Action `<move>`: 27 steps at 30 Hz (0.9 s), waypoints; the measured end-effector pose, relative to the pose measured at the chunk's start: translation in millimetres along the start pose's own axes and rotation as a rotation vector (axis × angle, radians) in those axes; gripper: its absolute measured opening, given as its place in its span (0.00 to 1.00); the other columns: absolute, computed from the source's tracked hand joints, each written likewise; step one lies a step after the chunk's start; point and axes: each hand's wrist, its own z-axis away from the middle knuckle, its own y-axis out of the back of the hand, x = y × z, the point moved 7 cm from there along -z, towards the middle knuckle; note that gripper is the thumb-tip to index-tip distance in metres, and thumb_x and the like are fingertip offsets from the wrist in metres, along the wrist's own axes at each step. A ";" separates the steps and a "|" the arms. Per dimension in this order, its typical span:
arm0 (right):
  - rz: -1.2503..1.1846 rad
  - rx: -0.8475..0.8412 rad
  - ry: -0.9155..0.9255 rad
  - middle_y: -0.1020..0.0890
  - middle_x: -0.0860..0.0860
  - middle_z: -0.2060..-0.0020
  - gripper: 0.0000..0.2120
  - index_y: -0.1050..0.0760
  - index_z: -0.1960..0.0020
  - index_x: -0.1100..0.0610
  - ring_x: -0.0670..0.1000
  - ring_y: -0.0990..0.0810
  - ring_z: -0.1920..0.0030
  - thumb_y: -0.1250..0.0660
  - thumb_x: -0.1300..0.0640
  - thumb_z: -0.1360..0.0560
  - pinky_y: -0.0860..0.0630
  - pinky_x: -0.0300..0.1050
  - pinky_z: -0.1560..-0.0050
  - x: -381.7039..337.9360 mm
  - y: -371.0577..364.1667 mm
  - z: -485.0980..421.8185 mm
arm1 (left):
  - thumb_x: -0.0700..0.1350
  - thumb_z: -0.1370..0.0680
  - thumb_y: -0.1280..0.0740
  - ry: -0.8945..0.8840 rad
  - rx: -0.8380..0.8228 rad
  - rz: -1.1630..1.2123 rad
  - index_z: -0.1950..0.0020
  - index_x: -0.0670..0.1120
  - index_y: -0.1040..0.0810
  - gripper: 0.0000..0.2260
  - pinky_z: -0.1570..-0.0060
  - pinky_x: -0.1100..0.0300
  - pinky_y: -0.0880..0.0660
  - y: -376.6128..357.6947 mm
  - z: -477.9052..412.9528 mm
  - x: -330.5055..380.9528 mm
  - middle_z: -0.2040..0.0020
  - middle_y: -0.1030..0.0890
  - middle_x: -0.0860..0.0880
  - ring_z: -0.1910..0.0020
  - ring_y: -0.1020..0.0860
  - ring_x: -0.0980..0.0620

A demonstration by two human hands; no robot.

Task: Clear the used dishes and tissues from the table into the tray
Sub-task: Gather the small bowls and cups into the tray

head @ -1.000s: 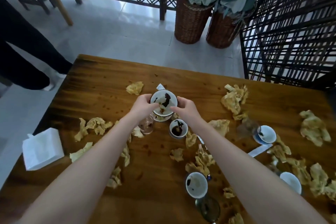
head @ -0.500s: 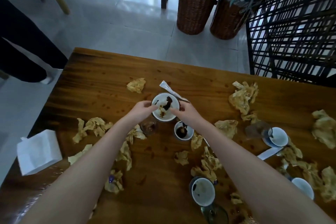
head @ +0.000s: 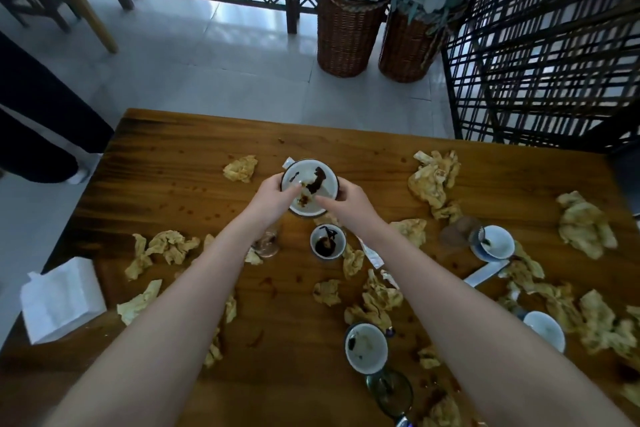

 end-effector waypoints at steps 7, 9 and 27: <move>-0.205 0.066 0.072 0.18 0.41 0.54 0.15 0.24 0.42 0.50 0.35 0.20 0.57 0.28 0.55 0.28 0.27 0.27 0.64 -0.4 44.6 42.9 | 0.47 0.21 0.35 -0.007 0.005 0.069 0.40 0.44 0.24 0.12 0.41 0.47 0.25 -41.3 28.4 19.2 0.46 0.19 0.45 0.45 0.21 0.46; -0.225 0.096 0.072 0.19 0.41 0.53 0.17 0.25 0.41 0.51 0.34 0.21 0.58 0.27 0.53 0.29 0.28 0.26 0.65 8.5 62.6 62.4 | 0.48 0.22 0.35 -0.009 -0.015 0.050 0.40 0.44 0.24 0.12 0.43 0.48 0.23 -60.6 38.4 26.6 0.47 0.19 0.44 0.46 0.21 0.44; -0.469 0.424 -0.154 0.25 0.39 0.55 0.16 0.32 0.32 0.52 0.40 0.23 0.56 0.46 0.50 0.18 0.25 0.32 0.66 203.3 281.4 310.8 | 0.51 0.21 0.36 -0.068 -0.297 -0.040 0.35 0.50 0.28 0.15 0.53 0.57 0.21 -383.9 199.0 80.4 0.46 0.21 0.50 0.49 0.21 0.52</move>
